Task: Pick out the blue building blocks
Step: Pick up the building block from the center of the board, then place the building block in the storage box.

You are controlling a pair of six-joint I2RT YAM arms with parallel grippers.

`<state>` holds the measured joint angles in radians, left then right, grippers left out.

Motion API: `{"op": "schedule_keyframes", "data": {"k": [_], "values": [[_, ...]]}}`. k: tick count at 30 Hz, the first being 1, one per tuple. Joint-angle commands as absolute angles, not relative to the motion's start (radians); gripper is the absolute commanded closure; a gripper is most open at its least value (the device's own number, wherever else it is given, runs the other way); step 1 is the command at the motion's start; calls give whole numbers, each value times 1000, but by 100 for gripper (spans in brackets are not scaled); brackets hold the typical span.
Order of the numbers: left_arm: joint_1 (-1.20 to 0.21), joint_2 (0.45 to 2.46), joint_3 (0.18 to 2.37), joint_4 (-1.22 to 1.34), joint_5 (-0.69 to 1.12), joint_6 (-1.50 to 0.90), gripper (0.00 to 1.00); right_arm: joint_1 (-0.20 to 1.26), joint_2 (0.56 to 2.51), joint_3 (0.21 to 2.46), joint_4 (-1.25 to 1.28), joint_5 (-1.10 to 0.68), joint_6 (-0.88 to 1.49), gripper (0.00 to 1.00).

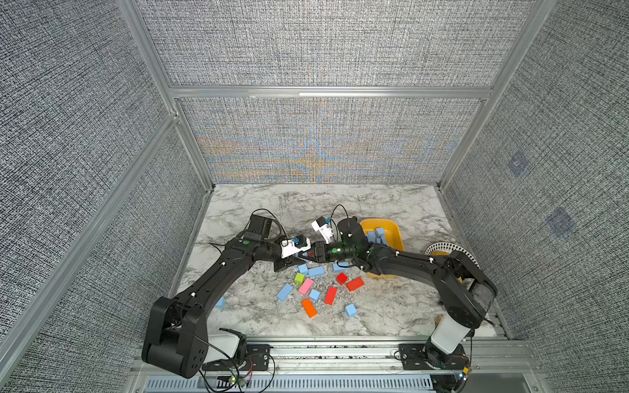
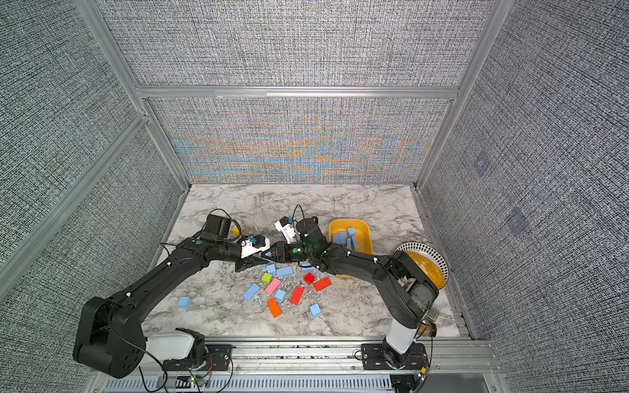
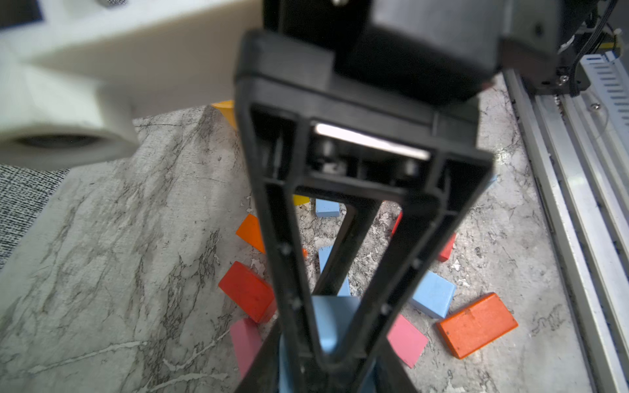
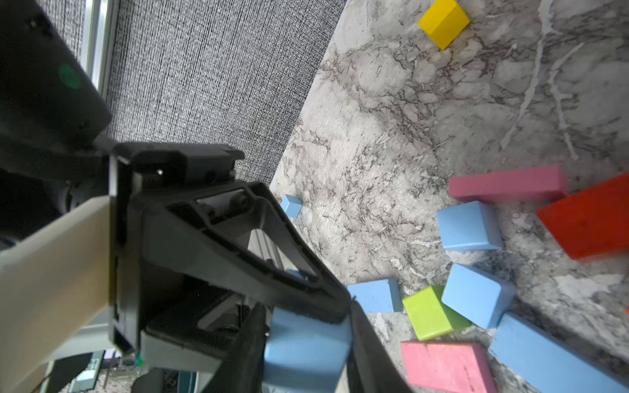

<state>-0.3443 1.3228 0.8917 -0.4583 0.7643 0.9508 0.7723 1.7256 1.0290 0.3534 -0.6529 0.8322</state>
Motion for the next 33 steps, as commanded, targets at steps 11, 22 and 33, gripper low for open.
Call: {"op": "schedule_keyframes", "data": {"k": [11, 22, 33], "values": [[-344, 1348, 902, -424, 865, 815, 32, 594, 1612, 1061, 6, -579, 516, 91], [-344, 1411, 919, -362, 850, 680, 27, 270, 1621, 1184, -521, 43, 178, 87], [-342, 1444, 920, -337, 790, 634, 26, 217, 1795, 1293, -518, 209, 123, 75]]}}
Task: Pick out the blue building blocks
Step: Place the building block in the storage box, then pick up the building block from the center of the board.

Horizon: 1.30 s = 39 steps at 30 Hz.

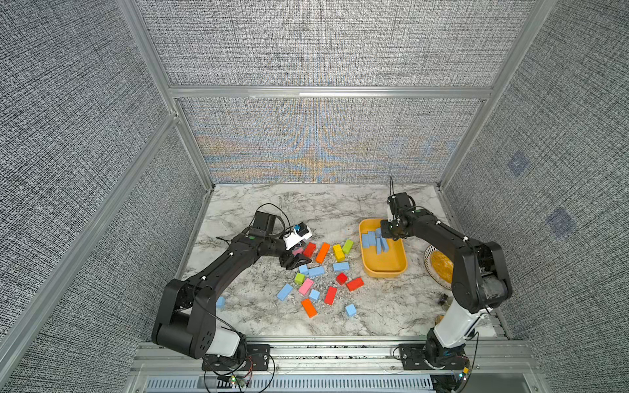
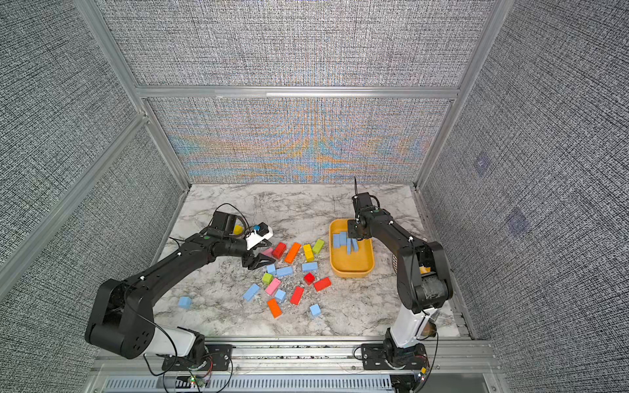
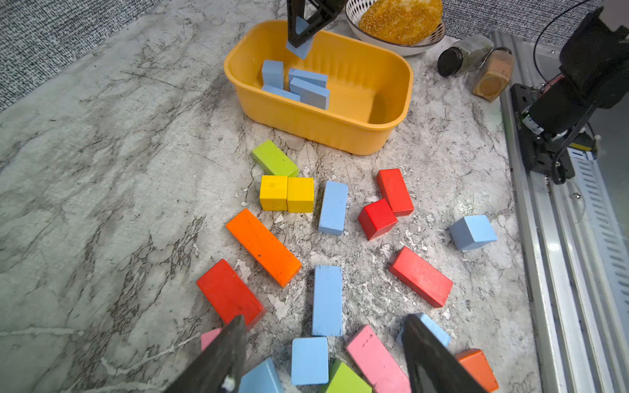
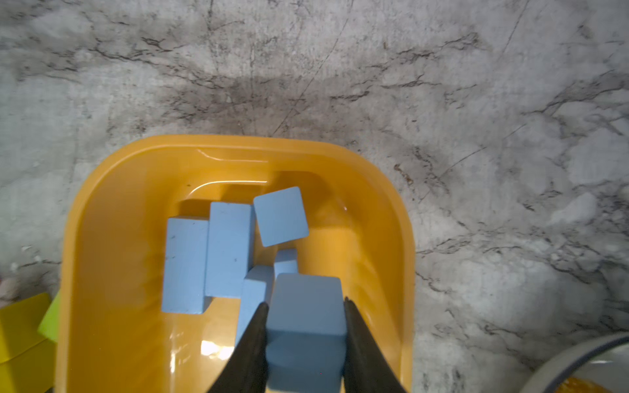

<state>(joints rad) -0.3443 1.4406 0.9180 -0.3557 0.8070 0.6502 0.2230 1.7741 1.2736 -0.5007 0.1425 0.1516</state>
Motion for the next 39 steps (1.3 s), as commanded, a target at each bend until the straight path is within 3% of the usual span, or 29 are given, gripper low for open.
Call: {"op": "schedule_keyframes", "data": {"k": [1, 8, 14, 20, 29, 35, 39], "values": [[-343, 1445, 920, -338, 788, 635, 26, 217, 1804, 1300, -517, 210, 122, 73], [-342, 1449, 923, -346, 760, 645, 25, 215, 1814, 1324, -538, 214, 137, 51], [-339, 1439, 969, -471, 701, 730, 25, 247, 1735, 1317, -525, 183, 141, 49], [-300, 1425, 1037, -757, 557, 968, 25, 459, 1659, 1247, -342, 72, 120, 49], [-14, 1274, 1007, -1136, 264, 1309, 26, 697, 1766, 1278, -147, 11, 150, 49], [198, 1146, 891, -1178, 35, 1562, 26, 732, 1814, 1319, -149, -23, 146, 49], [304, 1127, 836, -1138, -6, 1662, 27, 742, 1836, 1352, -190, -21, 170, 49]]}}
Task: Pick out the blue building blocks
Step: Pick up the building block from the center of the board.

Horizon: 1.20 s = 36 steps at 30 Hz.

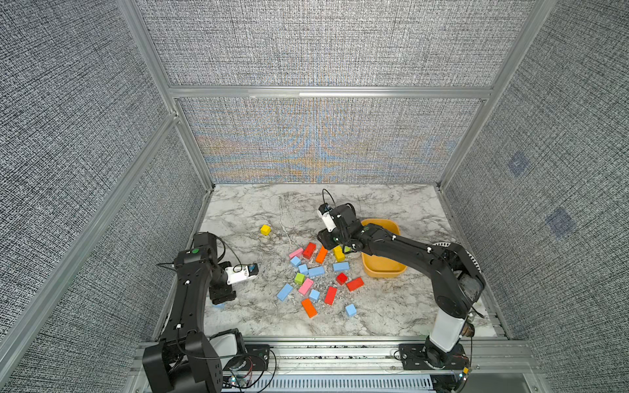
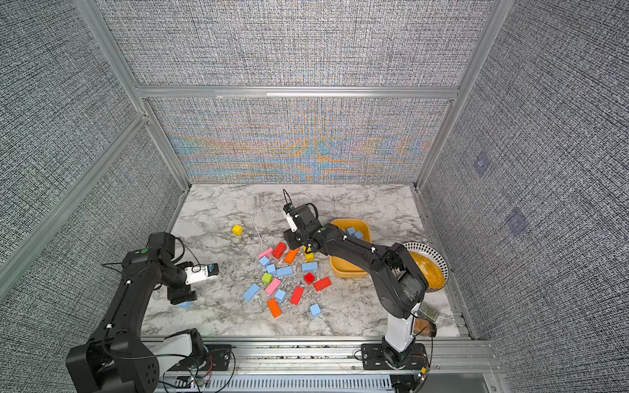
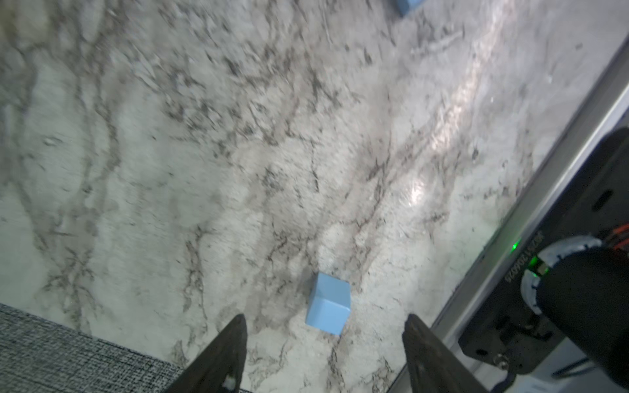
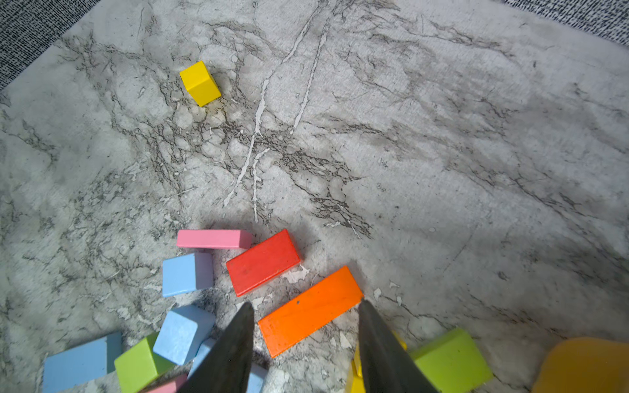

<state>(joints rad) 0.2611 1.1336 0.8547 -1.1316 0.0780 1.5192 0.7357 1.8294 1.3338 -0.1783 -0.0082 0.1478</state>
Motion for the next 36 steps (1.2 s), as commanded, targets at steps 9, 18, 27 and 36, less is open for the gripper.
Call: {"op": "schedule_keyframes", "data": {"k": [9, 18, 27, 36], "values": [[357, 1177, 707, -976, -49, 1757, 30, 771, 1859, 1432, -246, -17, 186, 49], [363, 1269, 680, -834, -85, 1786, 33, 817, 1881, 1504, -305, 28, 200, 49], [380, 1323, 664, -789, -115, 1830, 43, 833, 1914, 1567, -331, 40, 206, 49], [381, 1346, 620, -730, -91, 1836, 72, 836, 1896, 1556, -306, 41, 216, 49]]}}
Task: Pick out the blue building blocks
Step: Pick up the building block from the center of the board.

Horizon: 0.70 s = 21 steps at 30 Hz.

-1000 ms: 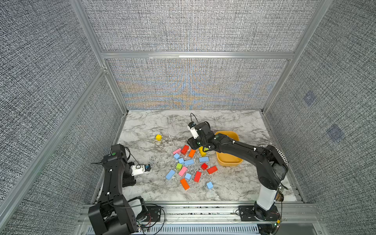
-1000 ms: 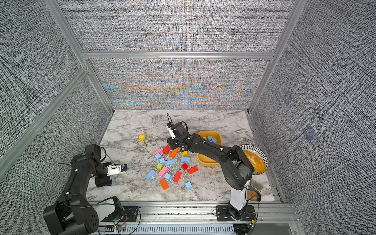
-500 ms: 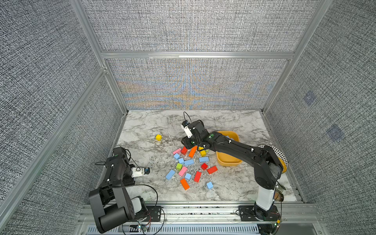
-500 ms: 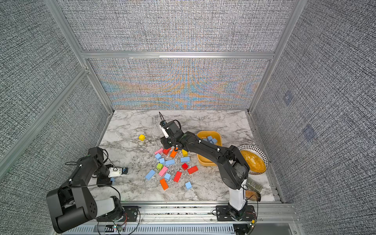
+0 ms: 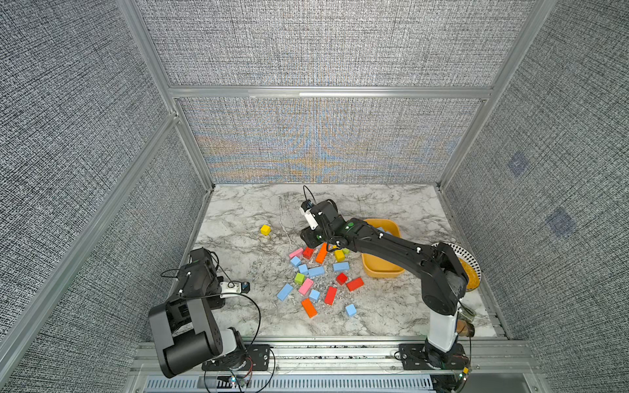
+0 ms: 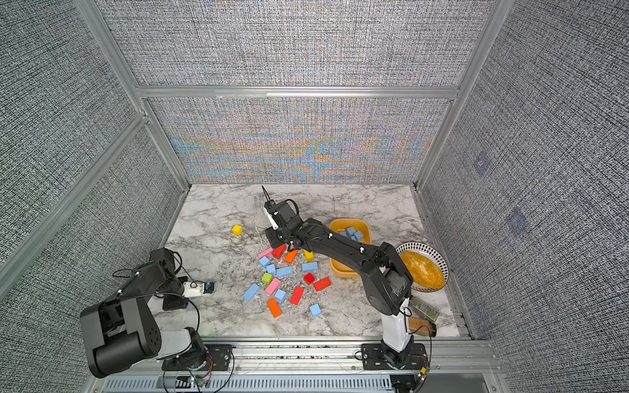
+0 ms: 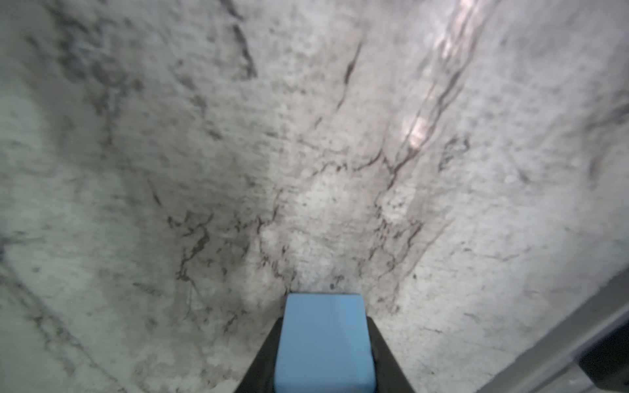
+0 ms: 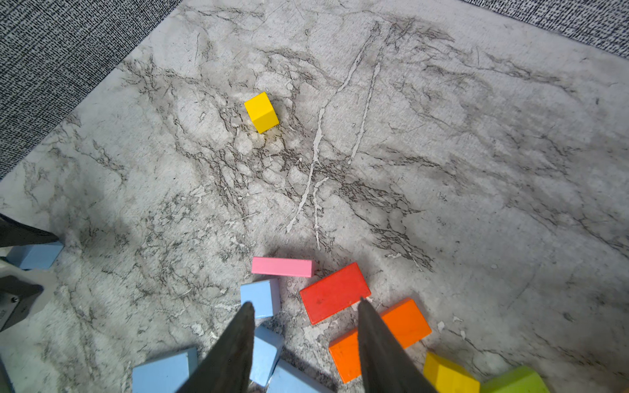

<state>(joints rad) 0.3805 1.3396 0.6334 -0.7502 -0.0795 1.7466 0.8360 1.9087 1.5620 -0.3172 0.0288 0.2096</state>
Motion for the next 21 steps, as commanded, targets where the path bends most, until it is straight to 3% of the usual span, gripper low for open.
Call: {"op": "schedule_keyframes", "data": {"k": [1, 6, 10, 21], "values": [[382, 1342, 626, -743, -71, 1829, 75, 836, 1892, 1553, -300, 40, 216, 49], [380, 1280, 719, -864, 166, 1744, 83, 822, 1862, 1531, -261, -44, 223, 49], [352, 1243, 766, -881, 467, 1652, 85, 787, 1800, 1453, -181, -143, 264, 49], [-23, 1366, 969, -705, 759, 1224, 88, 751, 1728, 1314, -47, -408, 419, 49]]}}
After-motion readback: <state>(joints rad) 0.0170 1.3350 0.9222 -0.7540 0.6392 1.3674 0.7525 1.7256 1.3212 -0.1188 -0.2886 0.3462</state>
